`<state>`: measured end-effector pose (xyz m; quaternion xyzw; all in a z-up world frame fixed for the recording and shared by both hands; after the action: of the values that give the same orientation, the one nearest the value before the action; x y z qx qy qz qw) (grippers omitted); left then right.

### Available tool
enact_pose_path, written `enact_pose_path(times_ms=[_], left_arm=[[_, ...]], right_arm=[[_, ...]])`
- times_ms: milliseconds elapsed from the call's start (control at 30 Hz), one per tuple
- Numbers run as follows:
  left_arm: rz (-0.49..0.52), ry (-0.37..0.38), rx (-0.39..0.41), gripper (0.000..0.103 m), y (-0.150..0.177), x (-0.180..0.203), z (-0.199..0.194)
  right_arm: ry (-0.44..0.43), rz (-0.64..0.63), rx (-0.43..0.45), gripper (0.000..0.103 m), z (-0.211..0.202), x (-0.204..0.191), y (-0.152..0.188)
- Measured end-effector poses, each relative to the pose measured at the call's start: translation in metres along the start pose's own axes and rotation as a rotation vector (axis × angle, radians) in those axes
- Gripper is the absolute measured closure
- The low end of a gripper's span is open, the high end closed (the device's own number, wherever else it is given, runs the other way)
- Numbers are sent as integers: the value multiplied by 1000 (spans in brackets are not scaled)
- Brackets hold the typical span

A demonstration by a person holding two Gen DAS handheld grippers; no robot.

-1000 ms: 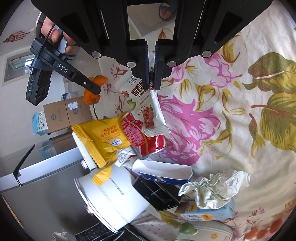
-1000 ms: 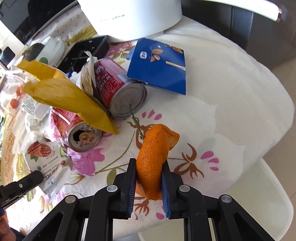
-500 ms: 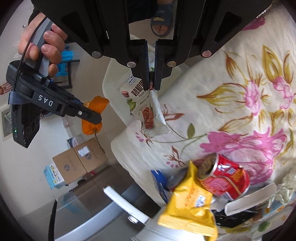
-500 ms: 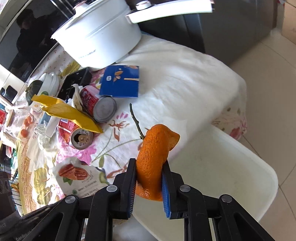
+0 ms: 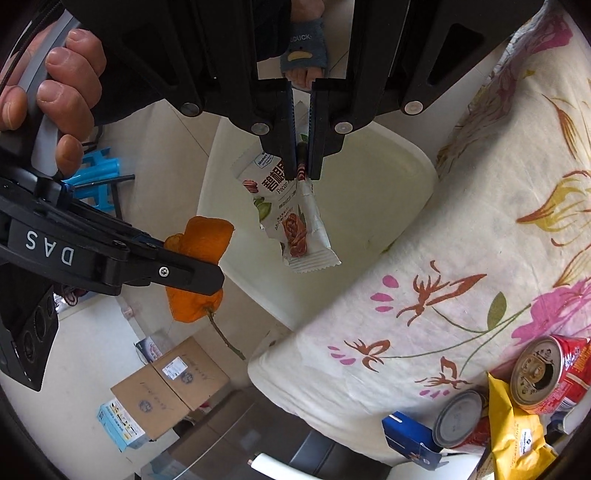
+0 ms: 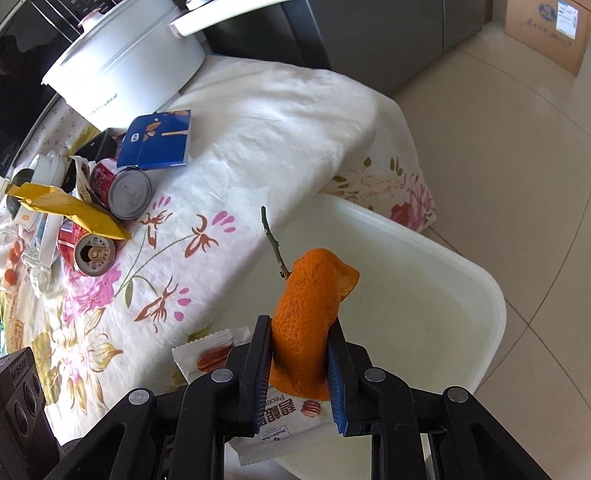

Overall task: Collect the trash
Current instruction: 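Carry both items over the white bin and open both tools to drop them, then grasp the blue snack box with the left tool while the right tool grasps the yellow snack bag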

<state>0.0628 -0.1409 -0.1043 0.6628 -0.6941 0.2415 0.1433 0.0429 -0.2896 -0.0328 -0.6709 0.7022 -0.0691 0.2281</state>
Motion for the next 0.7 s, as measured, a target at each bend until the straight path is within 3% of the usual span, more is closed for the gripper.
enact_pose_path(times_ms=[433,567,700], left_arm=[[-69,6,19,96,-16,-15,-18],[-91,10,43,95,-20,-17,-28],[-104,11,73,95,-25,-25,-46]], right_arm=[[22,12,-2,71,5,-2,-5],[80,-3,5,58,3,-1,-6],[77,1,9,58,3,0,-7]])
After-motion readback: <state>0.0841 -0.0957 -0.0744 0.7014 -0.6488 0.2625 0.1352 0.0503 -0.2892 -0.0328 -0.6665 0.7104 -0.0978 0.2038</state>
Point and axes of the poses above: each gripper's, at about its wrist camera, not at the fingertips, and z roughly the way its jaws point, x to its right, y to its underside, the point moved 4 cm from there along z, roughly the way its jaws point, and after that the axes turned 15 degrees about -z, right-handed, at the moved point
